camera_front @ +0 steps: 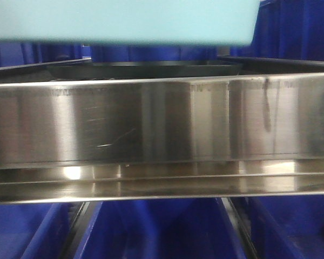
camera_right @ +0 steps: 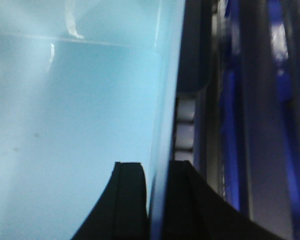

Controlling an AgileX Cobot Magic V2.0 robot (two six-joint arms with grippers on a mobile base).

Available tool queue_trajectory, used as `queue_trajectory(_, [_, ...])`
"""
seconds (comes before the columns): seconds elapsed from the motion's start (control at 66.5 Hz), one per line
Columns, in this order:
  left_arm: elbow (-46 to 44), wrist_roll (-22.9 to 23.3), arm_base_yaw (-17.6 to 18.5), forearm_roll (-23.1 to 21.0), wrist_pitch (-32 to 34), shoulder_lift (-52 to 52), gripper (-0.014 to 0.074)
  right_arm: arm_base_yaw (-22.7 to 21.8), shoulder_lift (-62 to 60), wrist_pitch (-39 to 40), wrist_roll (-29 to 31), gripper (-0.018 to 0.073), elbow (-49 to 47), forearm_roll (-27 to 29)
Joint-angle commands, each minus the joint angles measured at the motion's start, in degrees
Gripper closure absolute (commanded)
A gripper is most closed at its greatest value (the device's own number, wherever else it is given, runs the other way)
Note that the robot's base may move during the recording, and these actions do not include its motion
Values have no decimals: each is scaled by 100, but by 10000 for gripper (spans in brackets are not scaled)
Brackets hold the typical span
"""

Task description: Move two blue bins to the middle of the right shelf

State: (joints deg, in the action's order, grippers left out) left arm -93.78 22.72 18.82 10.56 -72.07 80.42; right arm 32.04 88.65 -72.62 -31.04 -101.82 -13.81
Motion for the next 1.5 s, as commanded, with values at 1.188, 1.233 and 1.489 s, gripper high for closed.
queue_trajectory(1.188, [-911,335,822,669,211,-145,707,464,-91,265,50,721,-1275,-1265])
queue_trajectory(1.233, [-911,335,822,669,211,-145,707,464,-91,265,50,721,-1275,-1265])
queue_trajectory(1.489, [-911,335,822,669,211,-145,707,464,-91,265,50,721,-1275,-1265])
